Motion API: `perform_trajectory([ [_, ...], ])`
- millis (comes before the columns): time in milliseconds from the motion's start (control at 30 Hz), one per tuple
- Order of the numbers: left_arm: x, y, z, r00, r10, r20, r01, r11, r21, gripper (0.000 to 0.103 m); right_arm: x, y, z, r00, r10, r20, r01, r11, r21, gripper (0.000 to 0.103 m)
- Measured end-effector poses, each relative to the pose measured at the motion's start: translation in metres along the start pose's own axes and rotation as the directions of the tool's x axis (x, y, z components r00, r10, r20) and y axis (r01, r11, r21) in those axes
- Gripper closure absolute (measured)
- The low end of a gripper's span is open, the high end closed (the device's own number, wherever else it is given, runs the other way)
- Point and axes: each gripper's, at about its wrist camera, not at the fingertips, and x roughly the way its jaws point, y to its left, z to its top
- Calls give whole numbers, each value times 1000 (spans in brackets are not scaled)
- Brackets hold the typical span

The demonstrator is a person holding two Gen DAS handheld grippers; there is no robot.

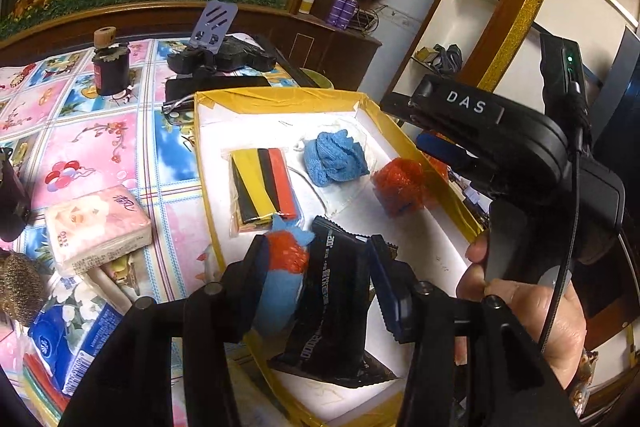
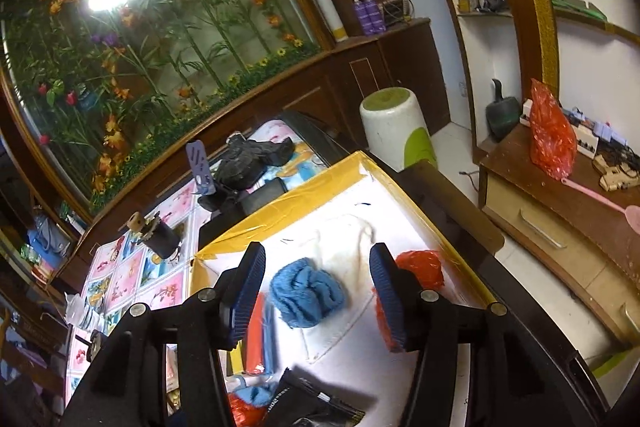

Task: Organize soft objects
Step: 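Move both grippers back over the table toward the tissue packs, then grasp the blue Vinda tissue bag with the left gripper while the right gripper grasps the pink tissue pack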

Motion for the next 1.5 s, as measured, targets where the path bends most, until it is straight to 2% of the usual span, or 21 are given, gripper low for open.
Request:
perform_trajectory([
  [300, -27, 10, 0, 999, 1, 53, 0, 1000, -12, 54, -10, 39, -19, 997, 63, 47, -57, 991, -118, 45],
  [467, -45, 26, -6, 997, 15, 73, -12, 999, -40, 52, -7, 62, -34, 996, 90, 17, -85, 980, -177, 45],
  [567, -58, 40, -10, 996, 19, 83, -13, 998, -65, 52, -14, 71, -42, 993, 107, 48, -95, 974, -207, 45],
  [700, -79, 60, -19, 992, 54, 114, -44, 995, -89, 52, -18, 85, -52, 990, 123, 67, -103, 963, -249, 44],
  [833, -105, 91, -28, 981, 123, 151, -103, 986, -133, 52, -25, 102, -65, 984, 164, 74, -135, 946, -295, 44],
  [967, -134, 138, -35, 961, 217, 172, -175, 958, -229, 51, -33, 120, -79, 977, 194, 84, -154, 925, -347, 38],
  [1033, -147, 166, -41, 949, 270, 160, -214, 929, -301, 51, -34, 128, -85, 976, 204, 79, -161, 914, -373, 37],
  [1167, -163, 216, -50, 921, 379, 94, -304, 847, -436, 51, -35, 138, -92, 974, 214, 74, -164, 893, -419, 36],
  [1300, -157, 243, -57, 931, 366, 10, -309, 801, -513, 51, -34, 138, -94, 974, 215, 69, -168, 893, -418, 33],
  [1333, -159, 246, -59, 928, 373, 8, -314, 791, -525, 42, -34, 137, -94, 974, 217, 68, -171, 895, -412, 32],
  [1367, -159, 246, -60, 927, 374, 6, -316, 789, -526, 29, -34, 135, -93, 974, 218, 66, -173, 898, -405, 32],
  [1400, -157, 246, -60, 927, 375, -3, -321, 790, -522, 24, -33, 134, -92, 973, 220, 64, -177, 900, -399, 32],
  [1433, -153, 246, -61, 923, 383, -23, -340, 789, -511, 21, -33, 133, -92, 973, 221, 61, -180, 901, -394, 32],
  [1500, -147, 247, -61, 919, 390, -55, -364, 787, -498, 21, -33, 133, -91, 973, 222, 57, -183, 901, -393, 32],
])
